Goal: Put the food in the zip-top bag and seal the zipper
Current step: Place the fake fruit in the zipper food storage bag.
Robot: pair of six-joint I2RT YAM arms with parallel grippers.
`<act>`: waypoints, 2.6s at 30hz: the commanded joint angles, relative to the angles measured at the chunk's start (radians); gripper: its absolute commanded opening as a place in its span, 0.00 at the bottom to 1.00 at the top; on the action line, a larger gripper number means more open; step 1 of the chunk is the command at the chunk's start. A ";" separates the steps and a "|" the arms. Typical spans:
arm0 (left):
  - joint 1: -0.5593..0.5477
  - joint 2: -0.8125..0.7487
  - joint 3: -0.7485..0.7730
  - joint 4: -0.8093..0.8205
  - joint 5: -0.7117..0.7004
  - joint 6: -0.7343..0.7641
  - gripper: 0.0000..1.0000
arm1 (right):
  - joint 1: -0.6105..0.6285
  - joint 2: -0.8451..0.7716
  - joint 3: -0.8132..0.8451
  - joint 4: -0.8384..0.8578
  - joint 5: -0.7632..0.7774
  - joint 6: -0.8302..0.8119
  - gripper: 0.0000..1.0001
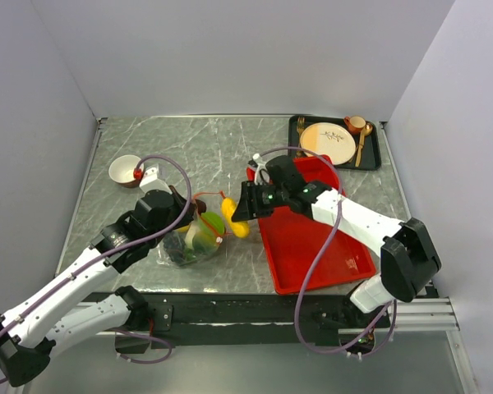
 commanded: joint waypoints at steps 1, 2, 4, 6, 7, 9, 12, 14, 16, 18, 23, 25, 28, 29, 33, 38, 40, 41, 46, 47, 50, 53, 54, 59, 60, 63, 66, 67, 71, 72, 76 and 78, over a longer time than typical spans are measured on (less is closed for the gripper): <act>-0.001 -0.009 -0.004 0.044 0.010 0.000 0.01 | 0.030 -0.043 0.039 0.054 0.001 0.008 0.35; -0.001 -0.009 -0.006 0.046 0.013 0.000 0.01 | 0.044 -0.036 0.050 0.045 0.004 0.003 0.36; -0.003 -0.006 -0.001 0.046 0.015 0.003 0.01 | 0.054 -0.005 0.085 0.019 0.004 -0.017 0.36; -0.001 0.002 0.011 0.037 0.016 0.011 0.01 | 0.064 0.016 0.116 0.005 -0.001 -0.026 0.36; -0.001 0.005 0.014 0.035 0.019 0.014 0.01 | 0.066 0.036 0.125 0.004 -0.004 -0.029 0.36; -0.001 0.011 0.017 0.034 0.031 0.021 0.01 | 0.073 0.059 0.157 0.004 -0.008 -0.029 0.36; -0.003 0.013 0.020 0.029 0.047 0.025 0.01 | 0.075 0.121 0.205 -0.001 -0.025 -0.028 0.37; -0.003 0.010 0.014 0.031 0.056 0.025 0.01 | 0.077 0.153 0.252 -0.012 -0.033 -0.024 0.37; -0.001 0.003 0.014 0.031 0.056 0.020 0.01 | 0.086 0.188 0.269 -0.015 -0.039 -0.024 0.37; -0.003 -0.007 0.022 0.024 0.055 0.020 0.01 | 0.095 0.214 0.291 -0.025 -0.034 -0.024 0.37; -0.003 -0.026 0.042 0.003 0.024 0.029 0.01 | 0.126 0.221 0.269 0.023 -0.030 0.000 0.38; -0.003 -0.021 0.043 0.006 0.028 0.035 0.01 | 0.132 0.219 0.271 0.046 -0.039 0.012 0.38; -0.001 -0.007 0.042 0.011 0.038 0.037 0.01 | 0.139 0.221 0.275 0.073 -0.047 0.031 0.39; -0.003 -0.004 0.042 0.008 0.039 0.035 0.01 | 0.142 0.222 0.280 0.079 -0.053 0.037 0.40; -0.003 -0.003 0.036 0.014 0.041 0.026 0.01 | 0.155 0.239 0.291 0.094 -0.067 0.054 0.41; -0.003 -0.020 0.033 0.015 0.028 0.029 0.01 | 0.166 0.247 0.277 0.126 -0.070 0.089 0.43; -0.003 -0.023 0.040 0.017 0.032 0.032 0.01 | 0.169 0.247 0.269 0.158 -0.065 0.118 0.43; -0.001 -0.020 0.042 0.015 0.033 0.031 0.01 | 0.170 0.247 0.265 0.169 -0.062 0.126 0.43; -0.003 -0.024 0.057 0.009 0.028 0.021 0.01 | 0.176 0.260 0.260 0.234 -0.041 0.184 0.44; -0.003 -0.033 0.057 0.014 0.025 0.023 0.01 | 0.181 0.267 0.272 0.231 -0.037 0.181 0.44; -0.003 -0.055 0.057 0.008 0.007 0.017 0.01 | 0.192 0.294 0.291 0.211 -0.021 0.172 0.48; -0.003 -0.072 0.056 0.001 -0.008 0.012 0.01 | 0.198 0.314 0.286 0.215 -0.025 0.167 0.51; -0.003 -0.076 0.056 -0.002 -0.017 0.009 0.01 | 0.199 0.320 0.282 0.218 -0.030 0.161 0.54; -0.003 -0.090 0.051 -0.017 -0.041 -0.005 0.01 | 0.205 0.274 0.239 0.234 -0.008 0.121 0.71; -0.001 -0.092 0.051 -0.022 -0.045 -0.006 0.01 | 0.207 0.254 0.234 0.229 -0.005 0.102 0.75; -0.001 -0.098 0.043 -0.023 -0.051 -0.017 0.01 | 0.207 0.210 0.216 0.218 0.025 0.077 0.80; -0.003 -0.102 0.040 -0.026 -0.064 -0.026 0.01 | 0.205 0.159 0.208 0.171 0.102 0.046 0.82; -0.001 -0.107 0.042 -0.034 -0.074 -0.028 0.01 | 0.204 0.142 0.203 0.162 0.126 0.035 0.83; -0.003 -0.116 0.045 -0.046 -0.093 -0.032 0.01 | 0.202 0.057 0.173 0.116 0.257 0.008 0.86; -0.003 -0.118 0.045 -0.046 -0.094 -0.032 0.01 | 0.198 0.028 0.168 0.096 0.286 0.003 0.86; -0.003 -0.128 0.042 -0.052 -0.105 -0.044 0.01 | 0.186 0.001 0.154 0.027 0.422 0.020 0.85; -0.003 -0.135 0.039 -0.052 -0.108 -0.048 0.01 | 0.181 0.020 0.151 -0.011 0.444 0.025 0.82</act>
